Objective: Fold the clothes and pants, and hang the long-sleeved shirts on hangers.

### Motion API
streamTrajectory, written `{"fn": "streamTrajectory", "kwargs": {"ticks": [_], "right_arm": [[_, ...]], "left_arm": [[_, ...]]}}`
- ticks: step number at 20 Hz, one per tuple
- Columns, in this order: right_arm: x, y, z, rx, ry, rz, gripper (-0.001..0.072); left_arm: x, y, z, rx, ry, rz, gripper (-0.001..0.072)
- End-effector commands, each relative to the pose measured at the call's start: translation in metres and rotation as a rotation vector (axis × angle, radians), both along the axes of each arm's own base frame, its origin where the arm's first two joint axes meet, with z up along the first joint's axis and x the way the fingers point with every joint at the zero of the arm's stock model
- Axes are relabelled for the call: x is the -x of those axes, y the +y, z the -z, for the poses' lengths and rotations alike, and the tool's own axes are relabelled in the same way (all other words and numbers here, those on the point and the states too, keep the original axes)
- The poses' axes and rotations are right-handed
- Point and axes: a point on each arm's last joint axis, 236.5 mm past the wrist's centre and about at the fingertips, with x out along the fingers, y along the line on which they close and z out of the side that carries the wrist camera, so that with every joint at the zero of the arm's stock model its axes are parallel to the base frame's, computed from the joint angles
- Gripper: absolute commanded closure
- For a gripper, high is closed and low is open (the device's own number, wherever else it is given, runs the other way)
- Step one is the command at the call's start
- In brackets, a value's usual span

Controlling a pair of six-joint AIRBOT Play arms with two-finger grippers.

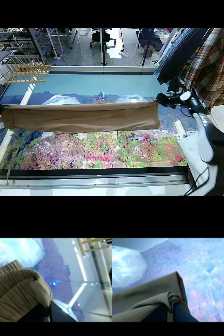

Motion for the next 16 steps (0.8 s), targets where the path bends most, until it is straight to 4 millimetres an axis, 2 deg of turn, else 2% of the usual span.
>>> {"fn": "streamTrajectory", "kwargs": {"ticks": [1, 2, 3, 4, 5, 6, 8, 10, 13, 14, 16], "right_arm": [[-0.037, 0.012, 0.037, -0.027, -0.008, -0.006, 0.0657], [-0.038, 0.013, 0.037, -0.029, -0.006, -0.011, 0.0497], [-0.034, 0.013, 0.034, -0.025, 0.009, -0.029, 0.0261], [-0.026, 0.011, 0.032, -0.029, 0.041, -0.050, 0.0208], [-0.014, 0.006, 0.030, -0.043, 0.086, -0.063, 0.0208], [0.000, 0.000, 0.029, -0.066, 0.134, -0.071, 0.0208], [0.035, -0.011, 0.032, -0.108, 0.250, -0.116, 0.0208], [0.074, -0.005, 0.032, -0.204, 0.357, -0.224, 0.0208], [0.123, 0.016, 0.032, -0.373, 0.495, -0.318, 0.0191], [0.134, 0.021, 0.033, -0.392, 0.524, -0.325, 0.0191], [0.156, 0.035, 0.036, -0.420, 0.565, -0.320, 0.0140]], "left_arm": [[-0.017, 0.000, 0.036, 0.038, 0.008, -0.064, 0.0685], [-0.018, 0.002, 0.039, 0.040, 0.004, -0.080, 0.0656], [-0.019, 0.002, 0.038, 0.038, 0.001, -0.082, 0.0523], [-0.016, 0.006, 0.033, 0.036, -0.004, -0.087, 0.0292], [-0.010, 0.009, 0.026, 0.041, -0.004, -0.084, 0.0053], [-0.002, 0.011, 0.017, 0.047, 0.000, -0.072, 0.0011], [0.020, 0.011, 0.002, 0.007, 0.031, 0.026, 0.0012], [0.048, -0.005, -0.002, -0.028, 0.093, 0.203, 0.0012], [0.096, -0.041, 0.025, 0.065, 0.275, 0.397, 0.0012], [0.106, -0.053, 0.036, 0.079, 0.331, 0.439, 0.0012], [0.110, -0.067, 0.054, 0.096, 0.392, 0.453, 0.0012]]}}
